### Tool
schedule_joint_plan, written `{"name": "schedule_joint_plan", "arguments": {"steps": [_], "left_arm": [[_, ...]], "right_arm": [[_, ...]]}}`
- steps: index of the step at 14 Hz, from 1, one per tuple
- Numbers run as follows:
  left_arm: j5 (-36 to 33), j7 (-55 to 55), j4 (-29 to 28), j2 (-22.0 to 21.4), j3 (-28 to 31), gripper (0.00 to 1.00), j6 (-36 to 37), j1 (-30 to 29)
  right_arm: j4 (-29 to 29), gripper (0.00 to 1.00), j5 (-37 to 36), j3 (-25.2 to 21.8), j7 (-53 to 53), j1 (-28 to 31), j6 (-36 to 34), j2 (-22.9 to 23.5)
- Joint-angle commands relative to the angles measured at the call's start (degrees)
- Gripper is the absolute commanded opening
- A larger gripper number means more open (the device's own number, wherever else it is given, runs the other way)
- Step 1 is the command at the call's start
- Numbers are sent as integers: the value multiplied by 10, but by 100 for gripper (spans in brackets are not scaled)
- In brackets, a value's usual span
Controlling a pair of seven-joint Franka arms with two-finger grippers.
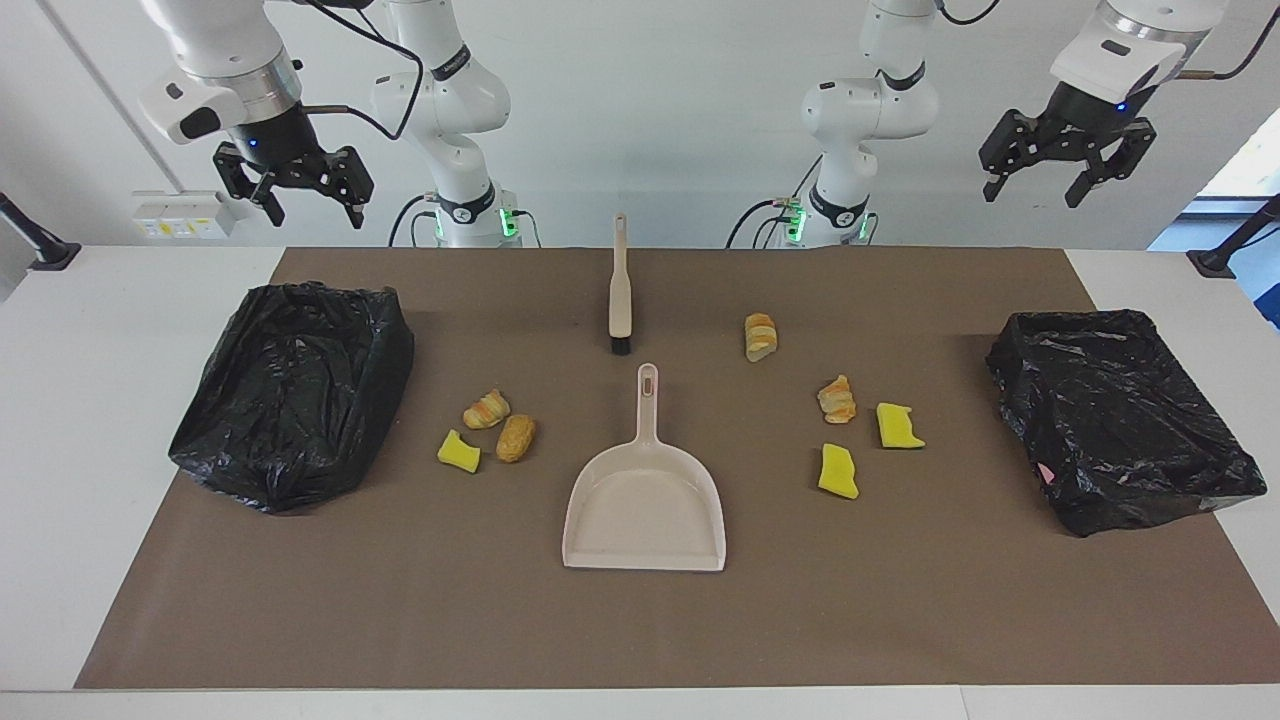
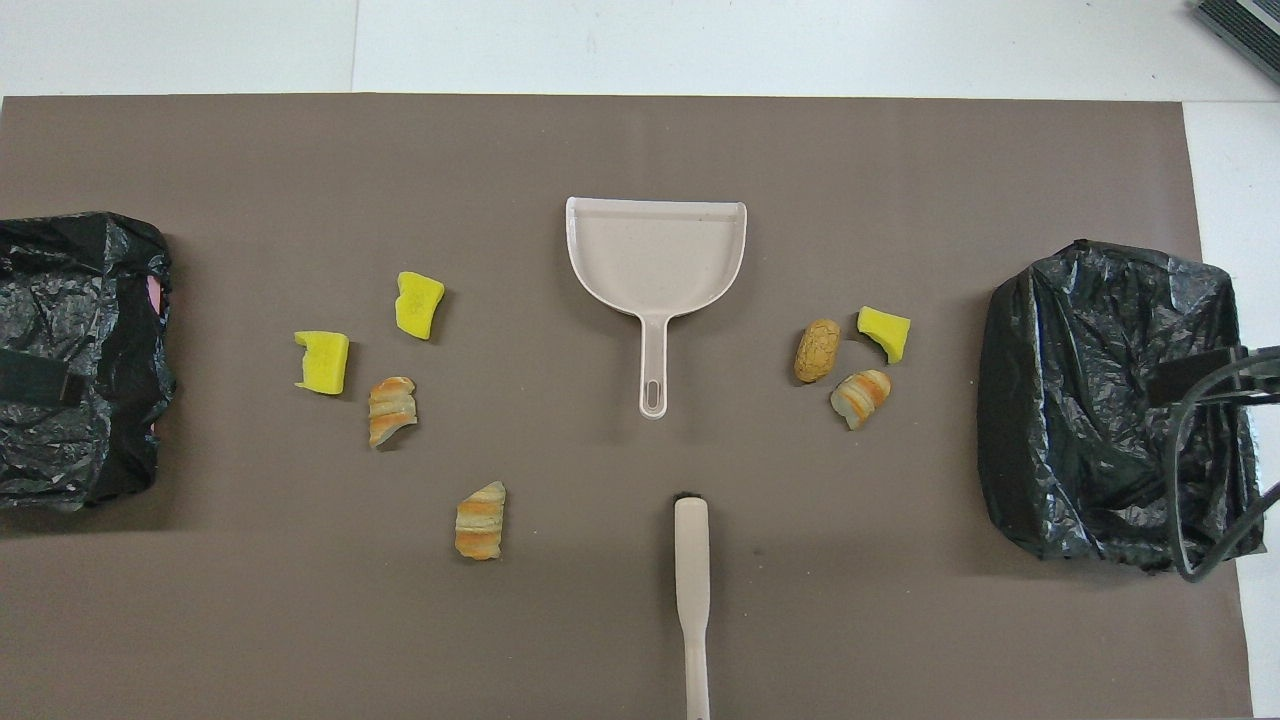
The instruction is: Sweep and dump trash in bin
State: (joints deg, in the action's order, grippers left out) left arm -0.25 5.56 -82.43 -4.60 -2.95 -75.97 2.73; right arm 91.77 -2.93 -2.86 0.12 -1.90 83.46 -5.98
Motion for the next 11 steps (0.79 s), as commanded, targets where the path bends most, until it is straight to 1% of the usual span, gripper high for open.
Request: {"name": "schedule_joint_plan", "arguments": {"steps": [1,3,5,8,11], "left_arm": [[11,-3,-74,-52,-6,100,-13,3],[11,1,-82,-55,-6,100,-26,2],[11,1,-82,-53,-12,100,-27,3],[11,2,-84,-55,-14,100,-19,-2],[11,-2,-84,-55,-15,100,-26,2]], "right_arm": [[17,100,8,-1,16,18,17,-6],[19,100,8,-1,16,19,16,-7],[30,100,8,-1,16,19,17,-14],[31,100,8,-1,16,20,17,-14],[32,100,8,-1,16,20,18,-14]]}}
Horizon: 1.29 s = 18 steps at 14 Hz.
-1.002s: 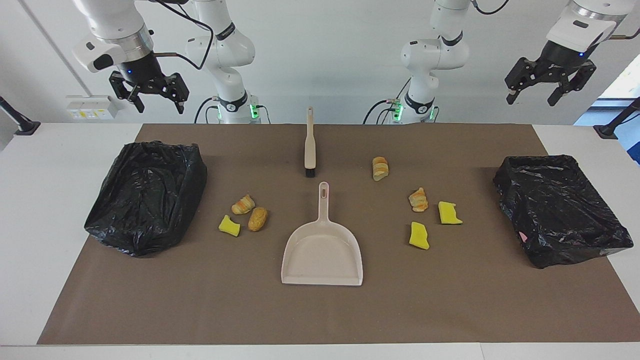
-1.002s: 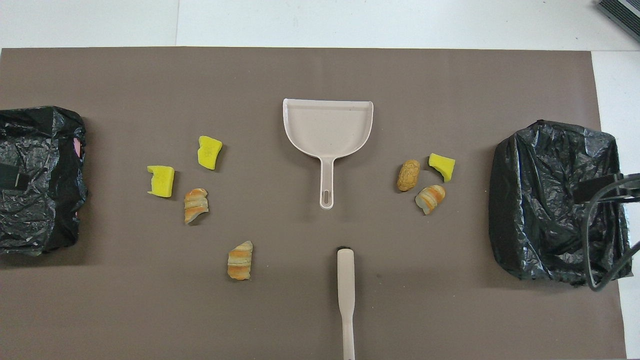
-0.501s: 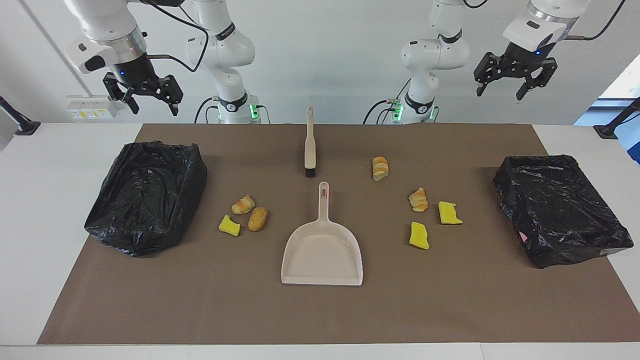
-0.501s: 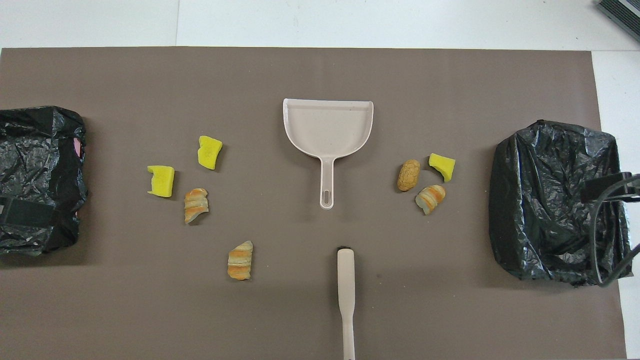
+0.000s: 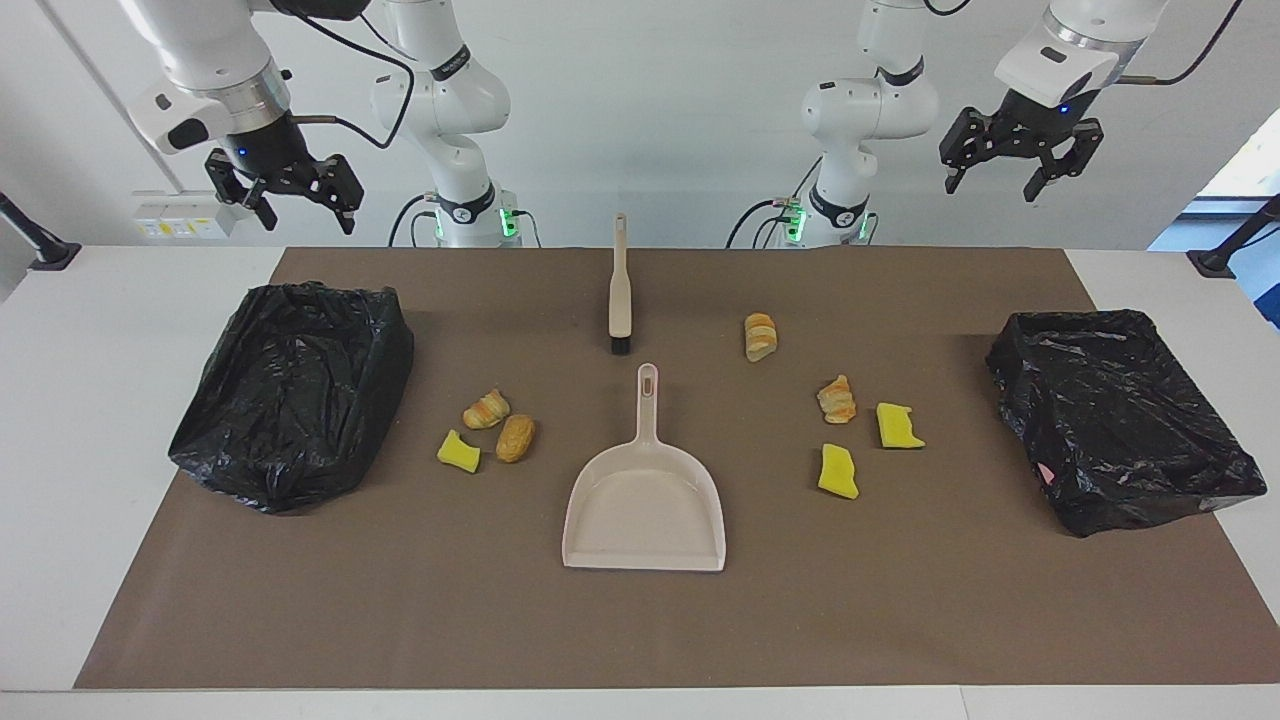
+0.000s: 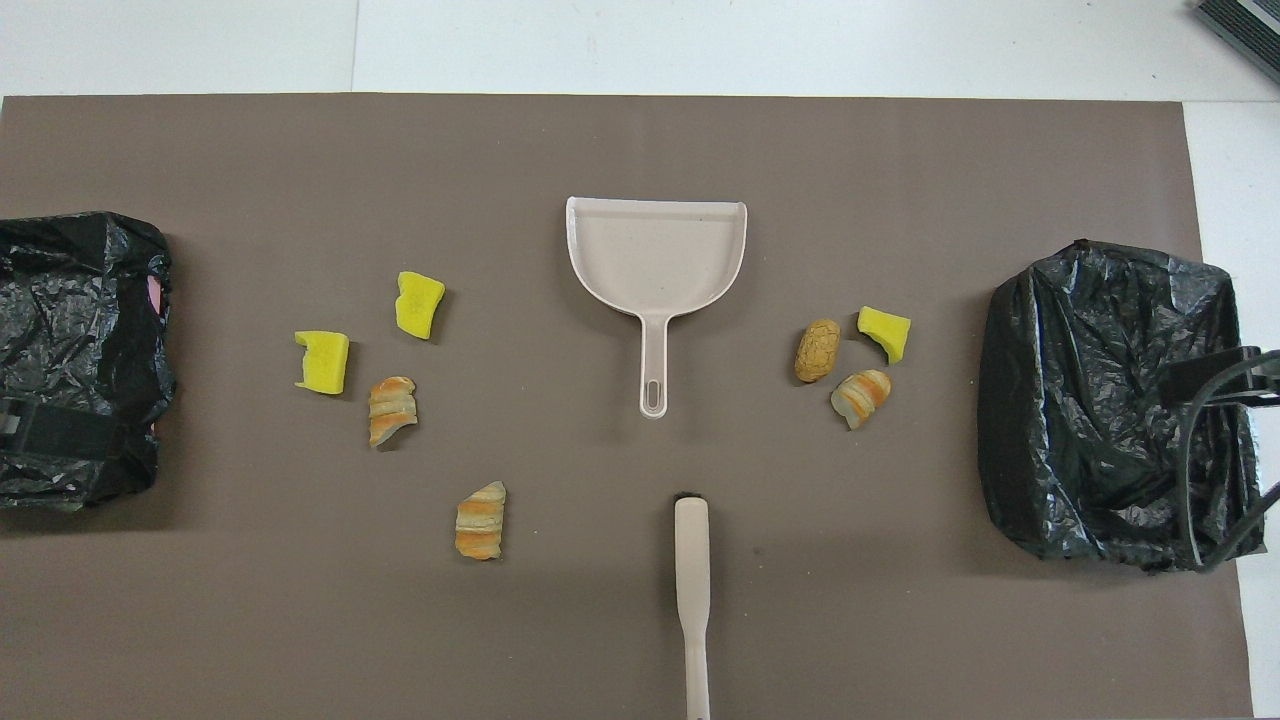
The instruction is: Sweep and dump trash in bin
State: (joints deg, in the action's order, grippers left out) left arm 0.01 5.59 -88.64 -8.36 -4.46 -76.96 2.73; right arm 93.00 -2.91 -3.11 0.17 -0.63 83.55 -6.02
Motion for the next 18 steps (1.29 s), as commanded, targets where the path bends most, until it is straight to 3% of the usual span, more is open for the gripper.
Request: {"name": "schedule_joint_plan", "arguments": {"steps": [1,14,18], "left_arm": [[9,-2,-21,-17,0,100,-17,2],[38,-6,-88,-31,-57,100,-46,0],[67,-95,-181,-81,-143,100,-110,-5]], "right_arm": [[19,100,8,1,15,6,17,-14],[25,100,8,1,14,7,17,-14],[28,100,8,1,14,7,17,-14]]}}
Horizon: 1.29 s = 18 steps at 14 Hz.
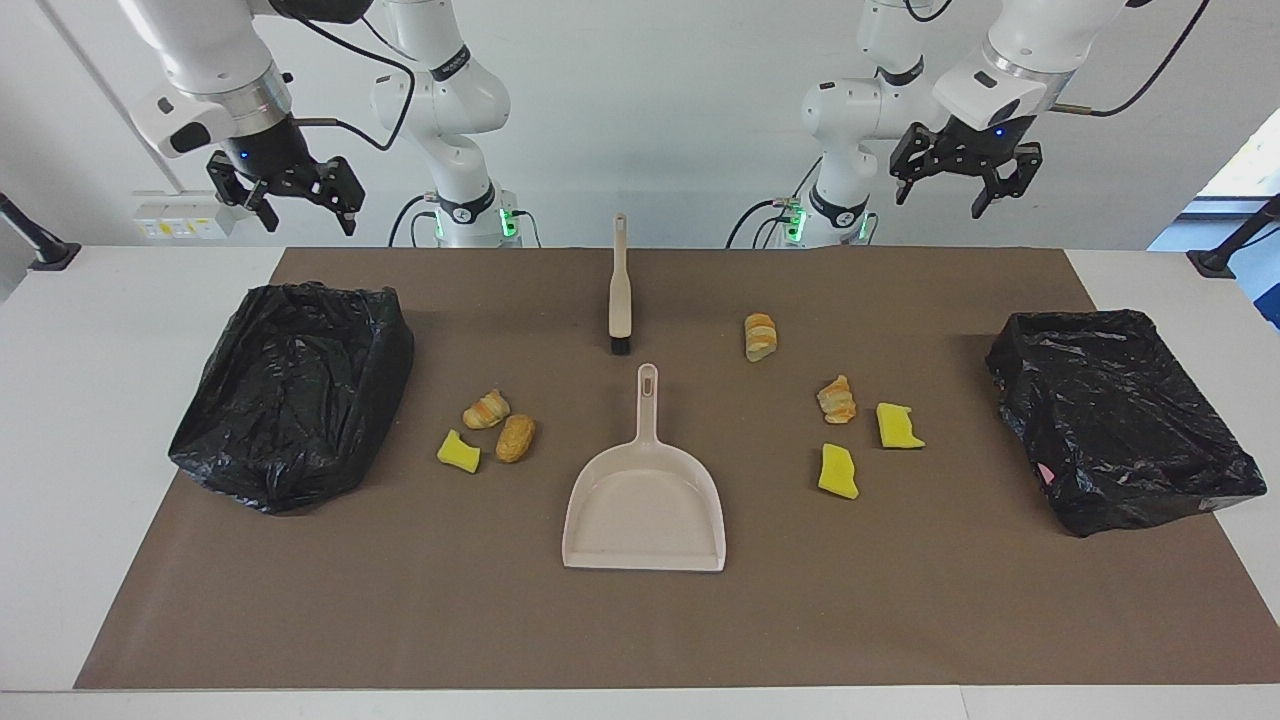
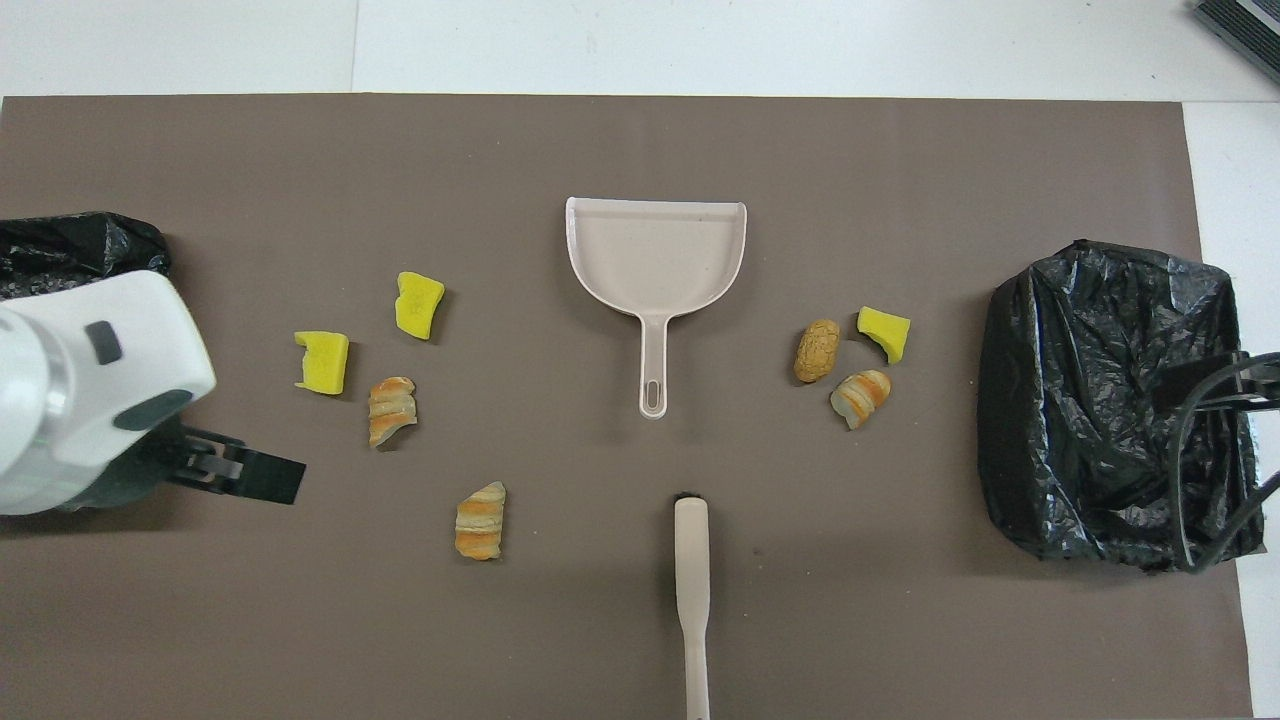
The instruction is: Sweep and dump trash in bin
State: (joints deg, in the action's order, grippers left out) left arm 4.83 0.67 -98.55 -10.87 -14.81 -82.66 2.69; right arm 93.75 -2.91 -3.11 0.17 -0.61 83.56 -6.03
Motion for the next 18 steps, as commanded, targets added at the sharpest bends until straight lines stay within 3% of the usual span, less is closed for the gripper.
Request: {"name": "schedule_joint_plan", "arguments": {"steps": [1,6,10,14,16,18], "left_arm": [[24,-66,-101,-64,-65,100,-70,-6],[55,-247,-169,-58,-215,100,-163,-5],[79,-330,-203,-44,-306,100,-236,-6],[79,-395,-267,-19,-398,100,-353,-8],[79,-404,-277,-3,-426,100,-374,-8],[79,-414,-284,9,-443,100,-391,-9]], "right_arm": [[21,100,8,1,15,7,17,-14],[22,100,0,6,13,-3,19,-4],[18,100,-2,14,6,-38,20,37],[-28,100,5,15,-23,-73,66,125],[-67,100,25,20,-33,-85,65,165],[-71,100,64,31,-81,-97,77,202]]}}
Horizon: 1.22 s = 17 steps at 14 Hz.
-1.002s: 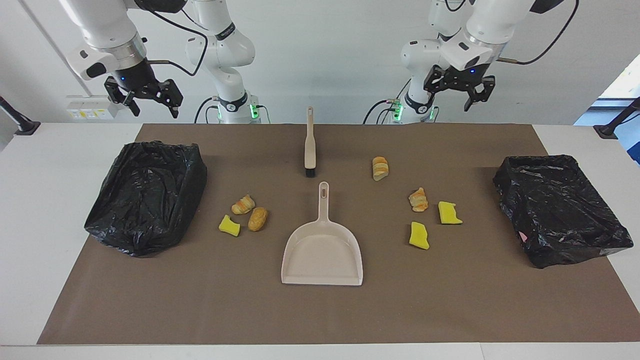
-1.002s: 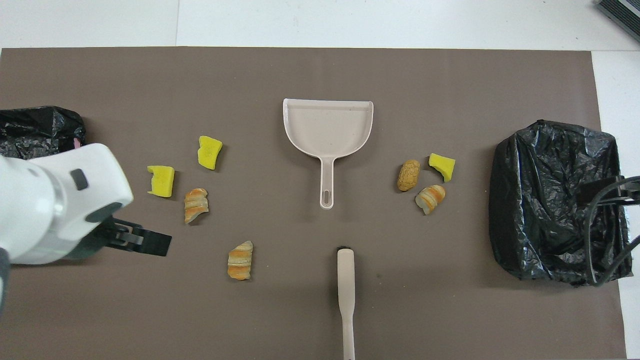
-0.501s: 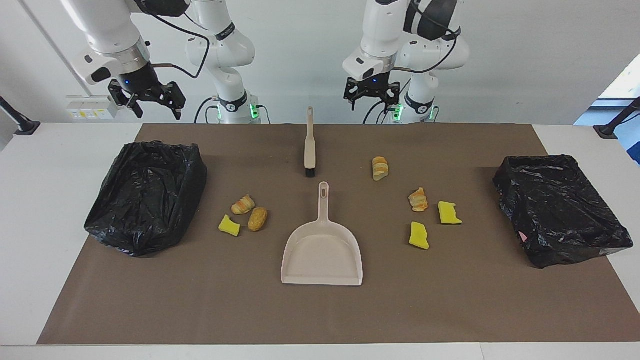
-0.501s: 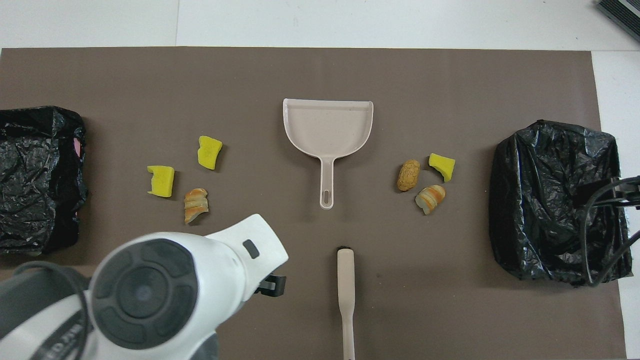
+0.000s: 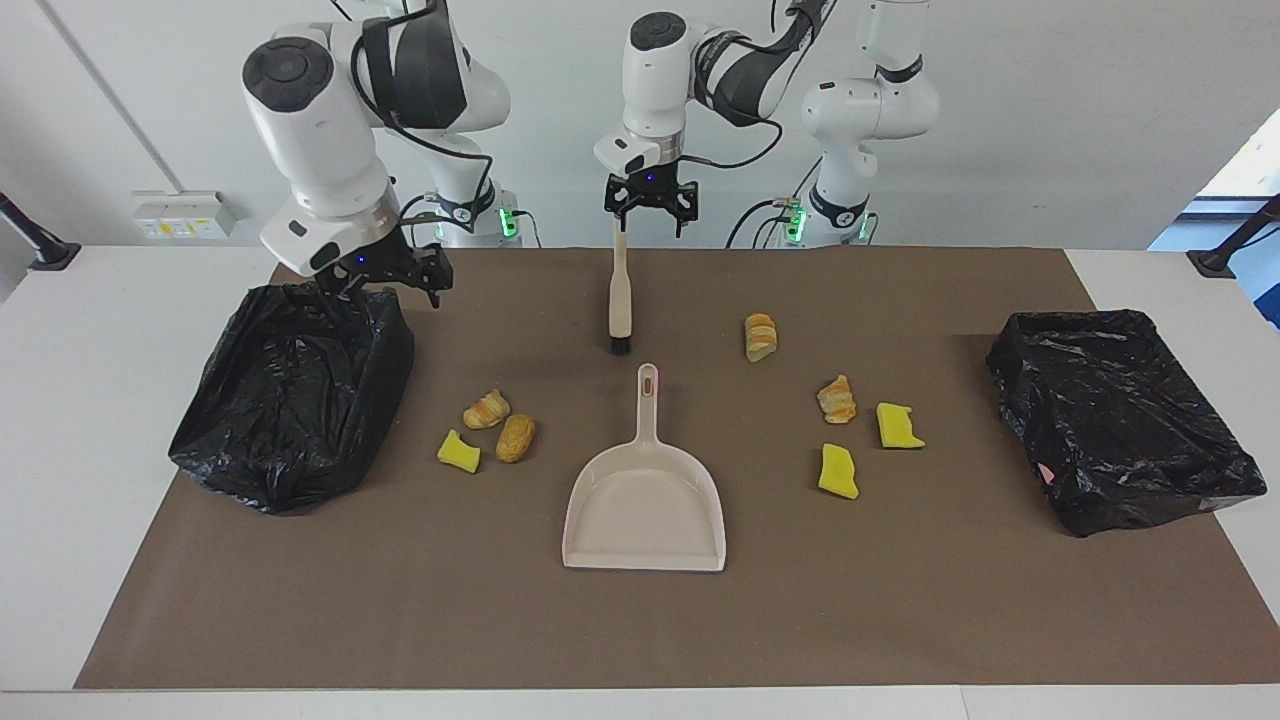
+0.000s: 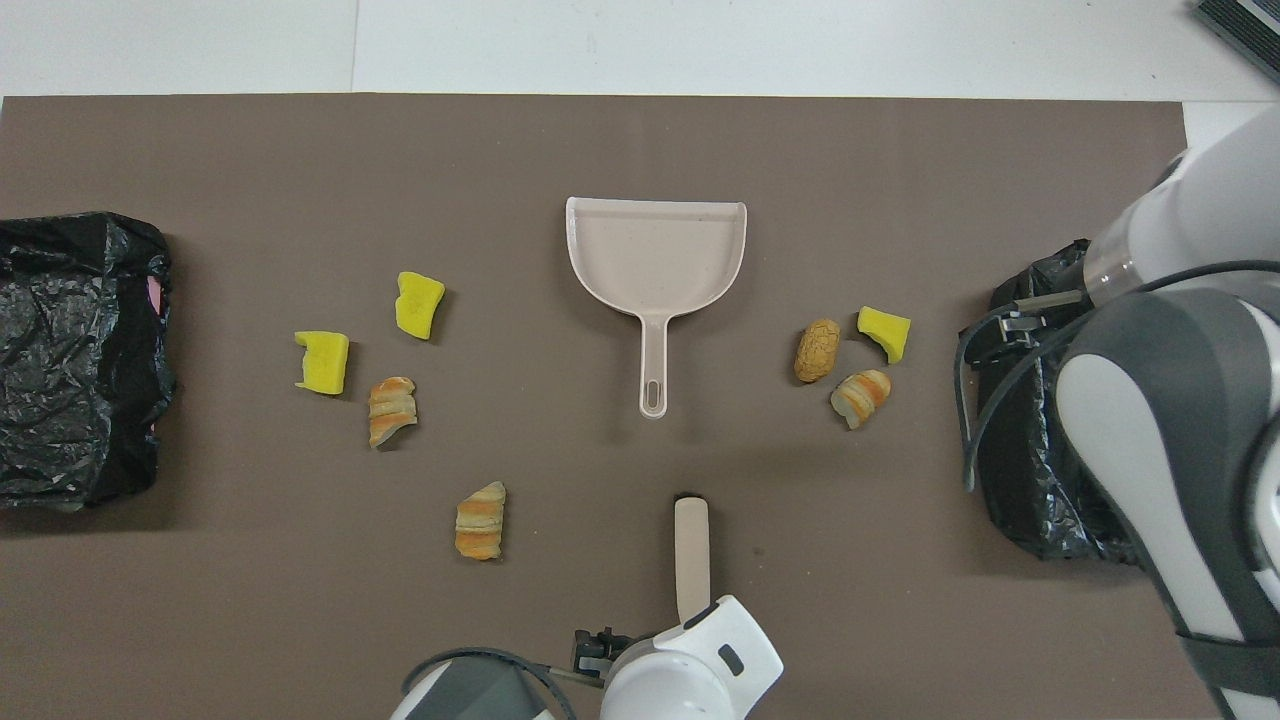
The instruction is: Sweep and dump trash in bin
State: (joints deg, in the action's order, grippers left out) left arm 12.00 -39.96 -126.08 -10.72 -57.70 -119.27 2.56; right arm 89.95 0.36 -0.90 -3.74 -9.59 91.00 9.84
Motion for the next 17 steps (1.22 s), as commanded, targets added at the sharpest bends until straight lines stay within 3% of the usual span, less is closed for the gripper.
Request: {"name": "schedule_joint_plan", "arguments": {"steps": [1,4,9,11,17], "left_arm": [[7,-8,-14,17,-17,100,-40,-7],[7,-32,-18,36,-49,100,-58,-8],[7,-32,-22,103,-49,100,-95,-9],[1,-36,-10,146,-48,100,-89,-29],[0,-37,-16,157,-49,100,-101,-12]], "right_arm": [[-35,100,48,10,-63,-10,18,61],[-48,100,72,11,-117,-56,69,104],[-151,100,110,34,-254,-87,87,199],[-153,100,110,41,-274,-105,120,217],[-144,100,114,48,-233,-119,147,242]]}}
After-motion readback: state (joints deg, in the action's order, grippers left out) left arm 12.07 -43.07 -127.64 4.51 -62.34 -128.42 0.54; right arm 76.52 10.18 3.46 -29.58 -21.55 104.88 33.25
